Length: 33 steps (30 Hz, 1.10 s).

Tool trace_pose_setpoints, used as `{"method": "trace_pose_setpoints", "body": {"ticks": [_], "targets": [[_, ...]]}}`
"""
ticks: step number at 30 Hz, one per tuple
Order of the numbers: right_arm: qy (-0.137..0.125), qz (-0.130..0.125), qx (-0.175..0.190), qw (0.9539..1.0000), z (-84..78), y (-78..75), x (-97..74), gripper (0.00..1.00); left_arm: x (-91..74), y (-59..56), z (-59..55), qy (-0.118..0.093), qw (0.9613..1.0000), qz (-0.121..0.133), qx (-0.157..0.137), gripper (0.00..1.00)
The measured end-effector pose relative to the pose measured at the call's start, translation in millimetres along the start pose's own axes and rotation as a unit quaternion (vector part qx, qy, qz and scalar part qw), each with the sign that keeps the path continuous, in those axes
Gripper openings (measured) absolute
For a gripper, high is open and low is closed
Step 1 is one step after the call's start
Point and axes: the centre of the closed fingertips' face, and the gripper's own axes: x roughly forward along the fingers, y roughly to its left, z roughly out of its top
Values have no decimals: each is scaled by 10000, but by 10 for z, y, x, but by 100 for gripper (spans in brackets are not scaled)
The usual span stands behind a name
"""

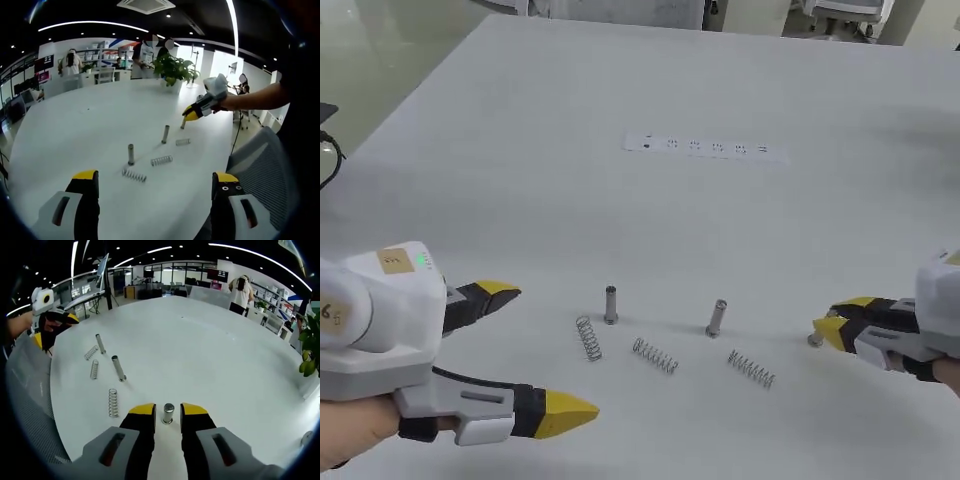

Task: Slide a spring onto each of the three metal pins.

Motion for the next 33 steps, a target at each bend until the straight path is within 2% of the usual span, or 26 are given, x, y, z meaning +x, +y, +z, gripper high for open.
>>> {"method": "trace_pose_setpoints", "body": {"ticks": [19, 33], "targets": [[-98, 63, 72, 9999, 65, 57, -33, 37, -33, 25, -7, -56, 9999, 53, -68, 91], [-101, 58, 84, 9999, 11, 51, -176, 43, -15, 10, -10, -73, 9999, 41, -87, 91]]}}
